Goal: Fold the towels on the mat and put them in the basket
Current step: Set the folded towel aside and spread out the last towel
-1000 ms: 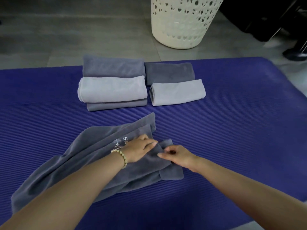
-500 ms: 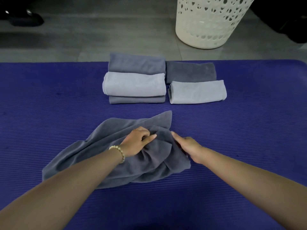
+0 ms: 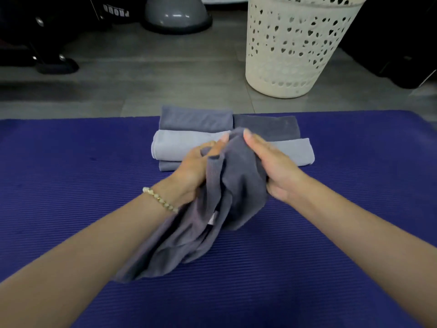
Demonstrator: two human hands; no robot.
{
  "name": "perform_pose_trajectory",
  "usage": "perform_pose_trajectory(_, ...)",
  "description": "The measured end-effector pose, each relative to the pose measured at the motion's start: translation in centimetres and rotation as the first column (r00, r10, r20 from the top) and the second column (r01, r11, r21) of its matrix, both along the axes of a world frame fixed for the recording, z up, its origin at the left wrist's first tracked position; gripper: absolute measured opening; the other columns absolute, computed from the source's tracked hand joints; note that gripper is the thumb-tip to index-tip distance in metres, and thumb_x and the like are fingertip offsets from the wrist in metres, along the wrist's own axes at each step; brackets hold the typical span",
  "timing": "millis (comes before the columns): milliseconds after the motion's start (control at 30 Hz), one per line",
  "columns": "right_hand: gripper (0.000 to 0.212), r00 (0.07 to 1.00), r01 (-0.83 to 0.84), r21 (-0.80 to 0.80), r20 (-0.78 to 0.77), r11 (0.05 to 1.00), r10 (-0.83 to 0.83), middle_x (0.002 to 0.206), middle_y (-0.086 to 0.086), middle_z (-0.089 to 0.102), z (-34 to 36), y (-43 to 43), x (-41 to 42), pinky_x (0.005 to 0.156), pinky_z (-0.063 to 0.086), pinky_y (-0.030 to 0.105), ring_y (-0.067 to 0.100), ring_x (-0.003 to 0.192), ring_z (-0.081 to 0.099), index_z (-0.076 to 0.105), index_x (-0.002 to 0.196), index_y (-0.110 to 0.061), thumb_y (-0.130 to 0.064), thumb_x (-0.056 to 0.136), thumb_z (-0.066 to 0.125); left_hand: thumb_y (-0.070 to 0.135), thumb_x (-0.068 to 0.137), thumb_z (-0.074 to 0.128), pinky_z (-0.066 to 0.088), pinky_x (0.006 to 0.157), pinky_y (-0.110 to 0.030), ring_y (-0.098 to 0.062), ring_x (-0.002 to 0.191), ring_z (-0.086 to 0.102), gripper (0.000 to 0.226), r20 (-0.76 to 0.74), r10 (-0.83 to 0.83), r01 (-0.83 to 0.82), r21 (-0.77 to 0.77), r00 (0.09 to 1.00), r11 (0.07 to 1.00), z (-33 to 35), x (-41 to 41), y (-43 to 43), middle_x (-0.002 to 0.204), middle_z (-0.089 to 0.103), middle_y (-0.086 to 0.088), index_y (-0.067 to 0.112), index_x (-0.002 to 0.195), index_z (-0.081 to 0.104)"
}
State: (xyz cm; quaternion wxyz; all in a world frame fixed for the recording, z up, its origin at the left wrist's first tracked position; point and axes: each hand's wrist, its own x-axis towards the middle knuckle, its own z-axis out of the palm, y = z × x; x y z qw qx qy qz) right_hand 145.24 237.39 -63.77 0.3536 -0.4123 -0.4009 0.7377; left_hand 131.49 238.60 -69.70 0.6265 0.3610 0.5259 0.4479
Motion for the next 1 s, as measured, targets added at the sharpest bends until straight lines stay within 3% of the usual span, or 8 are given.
perform_pose_trajectory(67,0.033,0.995,-0.046,0.122,-0.087,0.991,0.057,0.097,-0.021,0.040,5.2,-1.0,-1.1,0.078,0.032,0.011,-0.007,0.078,0.038,0.041,0.081,-0.026,-0.021,0.106,0.019,0.077,0.064,0.059,0.038,0.044,-0.001,0.012,0.049,0.055,0.064,0.081,0.024,-0.044,0.259,0.996,0.965,1.8,-0.6,1.6,0.067,0.063,0.027,0.038,0.114,0.062)
perform_pose_trajectory(133,0.034,0.989,0.004,0.132,-0.146,0.991,0.016,0.086,-0.016,0.040,8.5,-1.1,-1.0,0.082,0.033,0.011,0.001,0.083,0.044,0.043,0.081,-0.025,-0.025,0.105,0.021,0.065,0.064,0.061,0.044,0.045,-0.005,0.011,0.053,0.061,0.061,0.110,-0.062,0.016,0.375,0.992,0.927,5.2,-0.2,1.0,0.065,0.068,0.023,0.032,0.115,0.064)
perform_pose_trajectory(333,0.047,0.986,-0.002,-0.060,-0.168,0.998,-0.008,0.092,0.014,0.071,6.8,0.0,0.6,0.095,0.052,0.032,0.020,0.092,0.068,0.066,0.106,0.001,-0.042,0.092,0.054,0.058,0.092,0.043,0.054,0.090,-0.031,-0.022,0.103,0.068,0.057,0.201,-0.054,0.012,0.203,0.978,0.979,8.1,-1.6,-1.6,0.103,0.073,-0.013,0.010,0.111,0.066)
perform_pose_trajectory(500,0.026,0.999,0.041,-0.090,0.016,0.995,-0.040,0.080,0.003,0.073,2.4,-1.0,1.8,0.070,0.058,0.025,0.012,0.074,0.070,0.068,0.094,-0.012,-0.036,0.091,0.060,0.059,0.087,0.054,0.050,0.068,-0.032,-0.023,0.065,0.060,0.057,-0.123,0.251,-0.236,0.129,0.960,0.963,2.2,-6.2,-2.8,0.066,0.066,-0.008,0.013,0.055,0.066)
perform_pose_trajectory(633,0.024,0.970,0.067,0.011,0.233,0.998,-0.068,0.085,-0.007,0.072,-1.6,-0.4,2.5,0.077,0.049,0.020,0.004,0.078,0.065,0.065,0.087,-0.015,-0.034,0.095,0.054,0.045,0.093,0.054,0.028,0.063,-0.032,-0.023,0.063,0.037,0.054,-0.777,0.134,-0.160,0.044,0.615,0.986,-3.7,-11.8,-3.3,0.055,0.038,-0.006,0.012,0.054,0.035)
perform_pose_trajectory(733,0.030,0.915,-0.020,0.049,0.404,0.999,-0.001,0.089,0.005,0.055,-4.3,-0.3,3.8,0.081,0.038,0.032,0.017,0.088,0.050,0.056,0.094,-0.015,-0.045,0.092,0.055,0.060,0.091,0.042,0.040,0.070,-0.034,-0.023,0.070,0.054,0.059,-0.910,-0.182,-0.033,-0.209,0.372,0.977,-6.0,-13.2,-4.4,0.070,0.056,-0.005,0.007,0.067,0.051)
perform_pose_trajectory(867,0.032,0.906,-0.068,0.061,0.422,0.996,0.036,0.089,0.006,0.047,-4.8,0.1,4.5,0.077,0.032,0.034,0.018,0.085,0.041,0.048,0.085,-0.015,-0.045,0.093,0.053,0.060,0.094,0.028,0.029,0.106,-0.024,-0.009,0.129,0.042,0.056,-0.698,-0.236,0.224,-0.110,0.676,0.968,-4.0,-7.6,-4.1,0.131,0.049,0.012,0.024,0.128,0.053)
perform_pose_trajectory(1000,0.030,0.907,-0.108,0.143,0.419,0.984,0.039,0.085,0.008,0.052,-4.6,0.6,4.7,0.071,0.037,0.029,0.018,0.080,0.046,0.050,0.083,-0.013,-0.041,0.095,0.053,0.061,0.093,0.029,0.038,0.097,-0.009,0.002,0.117,0.053,0.058,-0.461,-0.343,0.395,0.019,0.818,0.918,-1.2,-0.6,-2.2,0.122,0.062,0.016,0.022,0.118,0.065)
